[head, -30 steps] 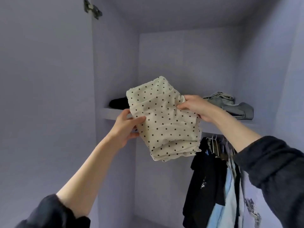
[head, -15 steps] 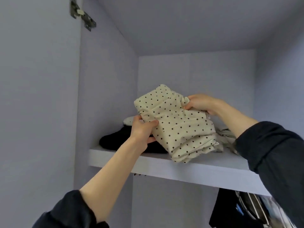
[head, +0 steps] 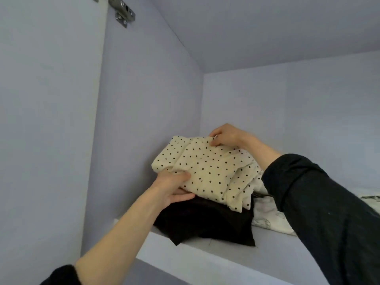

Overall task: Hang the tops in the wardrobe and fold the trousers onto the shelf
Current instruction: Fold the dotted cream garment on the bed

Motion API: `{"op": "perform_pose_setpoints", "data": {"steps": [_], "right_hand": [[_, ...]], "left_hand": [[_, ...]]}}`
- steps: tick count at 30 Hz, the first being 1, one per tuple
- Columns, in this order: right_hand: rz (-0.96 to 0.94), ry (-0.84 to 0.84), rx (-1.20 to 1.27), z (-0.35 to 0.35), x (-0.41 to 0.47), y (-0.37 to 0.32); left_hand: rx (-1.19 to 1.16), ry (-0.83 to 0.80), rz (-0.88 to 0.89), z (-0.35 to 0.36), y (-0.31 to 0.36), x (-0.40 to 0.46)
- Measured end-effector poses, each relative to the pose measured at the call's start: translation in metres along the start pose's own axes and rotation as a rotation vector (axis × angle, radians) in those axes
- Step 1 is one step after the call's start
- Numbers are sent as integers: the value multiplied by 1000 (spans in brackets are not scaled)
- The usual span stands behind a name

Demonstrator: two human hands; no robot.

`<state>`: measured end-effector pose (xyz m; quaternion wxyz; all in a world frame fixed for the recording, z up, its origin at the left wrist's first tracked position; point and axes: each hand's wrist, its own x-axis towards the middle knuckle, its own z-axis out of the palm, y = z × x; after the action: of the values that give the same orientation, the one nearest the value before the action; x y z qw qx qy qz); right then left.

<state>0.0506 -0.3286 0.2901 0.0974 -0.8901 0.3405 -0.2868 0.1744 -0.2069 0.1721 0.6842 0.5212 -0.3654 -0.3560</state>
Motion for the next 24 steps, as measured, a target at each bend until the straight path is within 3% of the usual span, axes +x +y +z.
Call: {"op": "perform_pose_setpoints", "data": {"steps": [3, 6, 8, 10, 13, 15, 20, 24], "right_hand": [[-45, -70, 20, 24, 11, 14], [-73, -49, -27, 32, 9, 23], [-95, 4, -60, 32, -1, 22], [-103, -34, -128, 36, -18, 24], [-73, -274, -248, 67, -44, 48], [-43, -339, -269, 89, -54, 64], [0, -307, -197, 78, -64, 61], [45, -190, -184, 59, -114, 50]], "left_hand": [[599, 53, -57, -18, 6, 0], [1197, 312, 258, -20, 17, 11], [1213, 372, 523, -10, 24, 21], [1195, 262, 642, 4, 25, 34], [1373, -39, 412, 15, 0, 55], [1420, -117, 246, 13, -21, 60], [1419, -122, 304, 12, -12, 51], [1233, -98, 542, 10, -2, 14]]}}
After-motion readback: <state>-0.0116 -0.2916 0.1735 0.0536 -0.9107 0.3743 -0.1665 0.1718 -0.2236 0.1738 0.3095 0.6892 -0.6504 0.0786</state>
